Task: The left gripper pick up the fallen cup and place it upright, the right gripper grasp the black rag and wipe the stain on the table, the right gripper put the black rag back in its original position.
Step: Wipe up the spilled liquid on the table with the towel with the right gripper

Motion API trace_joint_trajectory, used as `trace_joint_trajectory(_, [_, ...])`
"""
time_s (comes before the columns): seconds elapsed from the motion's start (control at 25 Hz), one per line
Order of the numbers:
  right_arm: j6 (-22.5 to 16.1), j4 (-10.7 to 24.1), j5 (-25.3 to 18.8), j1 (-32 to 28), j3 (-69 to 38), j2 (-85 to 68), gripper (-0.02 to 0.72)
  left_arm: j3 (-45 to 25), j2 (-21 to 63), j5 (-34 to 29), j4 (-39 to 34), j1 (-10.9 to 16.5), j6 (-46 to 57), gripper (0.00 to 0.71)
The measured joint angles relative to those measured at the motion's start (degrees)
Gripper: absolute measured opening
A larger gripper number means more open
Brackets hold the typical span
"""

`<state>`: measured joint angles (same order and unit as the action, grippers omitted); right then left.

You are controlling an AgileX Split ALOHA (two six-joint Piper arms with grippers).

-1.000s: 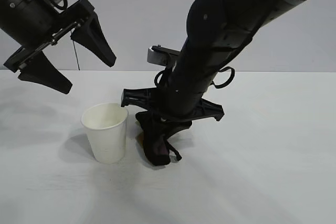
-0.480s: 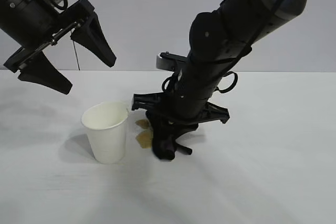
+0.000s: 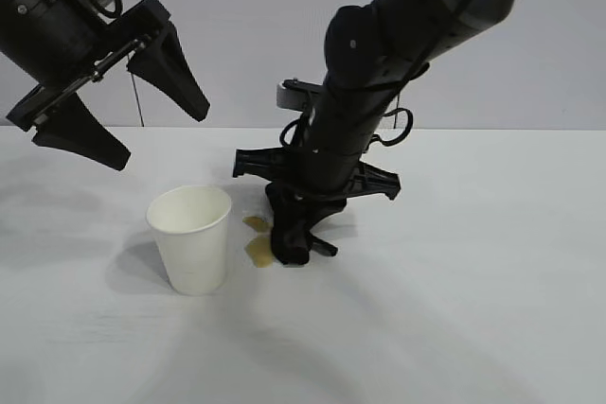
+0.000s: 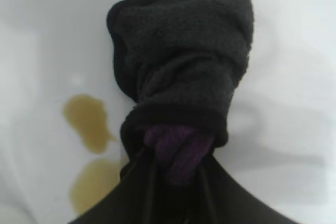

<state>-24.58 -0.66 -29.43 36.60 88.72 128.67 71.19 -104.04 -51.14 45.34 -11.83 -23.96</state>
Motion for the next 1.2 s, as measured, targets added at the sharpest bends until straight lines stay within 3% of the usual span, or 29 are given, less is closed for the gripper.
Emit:
trace_joint_trajectory(0.44, [0.4,1.0,-3.9,3.1,0.4,0.0,0.099,0.0,0.0,0.0,0.0,0.0,0.0,0.693])
trace_joint_trajectory(0.92, [0.4,1.4,-4.3,-7.5,0.4,-0.3,0.099,0.0,0.0,0.0,0.0,0.0,0.0,0.693])
trace_joint_trajectory(1.2, [0.4,1.4,-4.1,-6.5,0.4,-0.3,0.099,0.0,0.0,0.1,0.0,0.0,0.1,0.693])
